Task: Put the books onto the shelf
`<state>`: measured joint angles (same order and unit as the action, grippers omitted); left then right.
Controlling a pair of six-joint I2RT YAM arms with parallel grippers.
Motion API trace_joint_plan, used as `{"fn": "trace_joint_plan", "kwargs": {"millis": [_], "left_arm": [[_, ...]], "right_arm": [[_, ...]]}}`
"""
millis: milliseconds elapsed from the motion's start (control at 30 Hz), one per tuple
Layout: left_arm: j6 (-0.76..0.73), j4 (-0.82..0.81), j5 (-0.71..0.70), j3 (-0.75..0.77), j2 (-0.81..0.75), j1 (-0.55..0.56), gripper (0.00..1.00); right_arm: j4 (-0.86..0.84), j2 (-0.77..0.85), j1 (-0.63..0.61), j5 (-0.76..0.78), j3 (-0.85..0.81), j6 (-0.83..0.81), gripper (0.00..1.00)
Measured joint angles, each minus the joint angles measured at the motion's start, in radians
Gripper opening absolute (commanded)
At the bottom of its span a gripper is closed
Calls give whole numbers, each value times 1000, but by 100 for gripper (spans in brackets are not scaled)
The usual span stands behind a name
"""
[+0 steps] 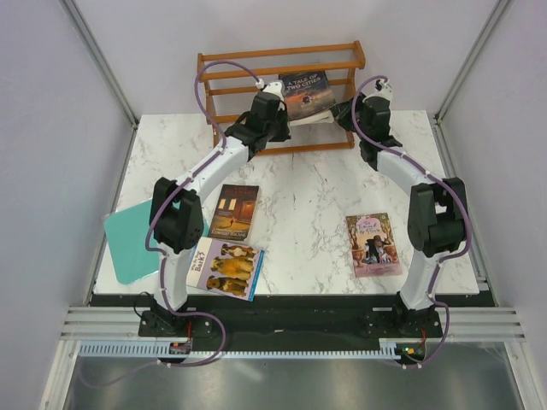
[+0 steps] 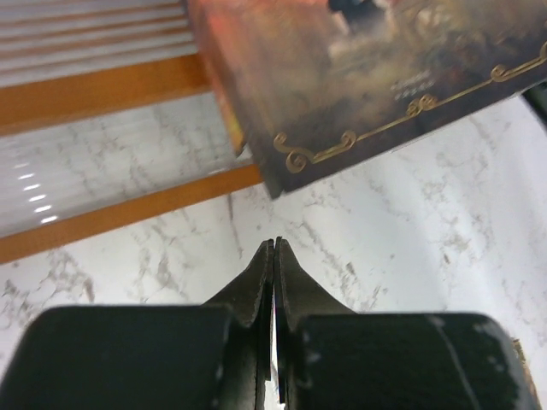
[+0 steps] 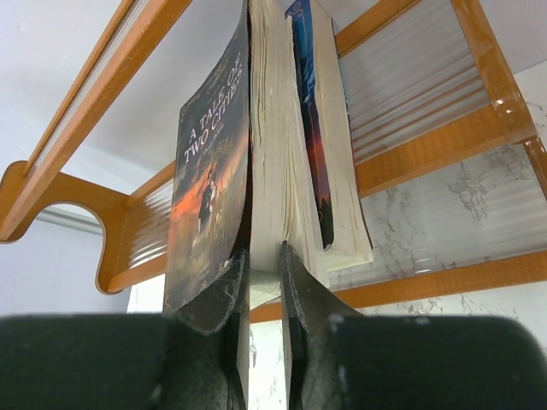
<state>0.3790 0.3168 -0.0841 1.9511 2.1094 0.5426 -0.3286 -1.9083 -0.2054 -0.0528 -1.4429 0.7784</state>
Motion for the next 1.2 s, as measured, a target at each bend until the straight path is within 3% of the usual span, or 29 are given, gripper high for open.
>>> {"fn": "trace_joint_plan", "kwargs": {"millis": [133,267,567,1200], "left_arm": [[-17,-9,-45,-121,-82,0,2],[-25,-32,-64,-132,-98,-4,2],[-23,-37,-30,-10,-40,-8,2],[2,-30,32,46,45,-7,2]], "right_arm": [[-1,-5,0,1,-3,11,7],[-1,-5,0,3,-3,21,7],[-1,-5,0,8,-3,30,7],[-8,-5,3,8,-3,38,7]]}}
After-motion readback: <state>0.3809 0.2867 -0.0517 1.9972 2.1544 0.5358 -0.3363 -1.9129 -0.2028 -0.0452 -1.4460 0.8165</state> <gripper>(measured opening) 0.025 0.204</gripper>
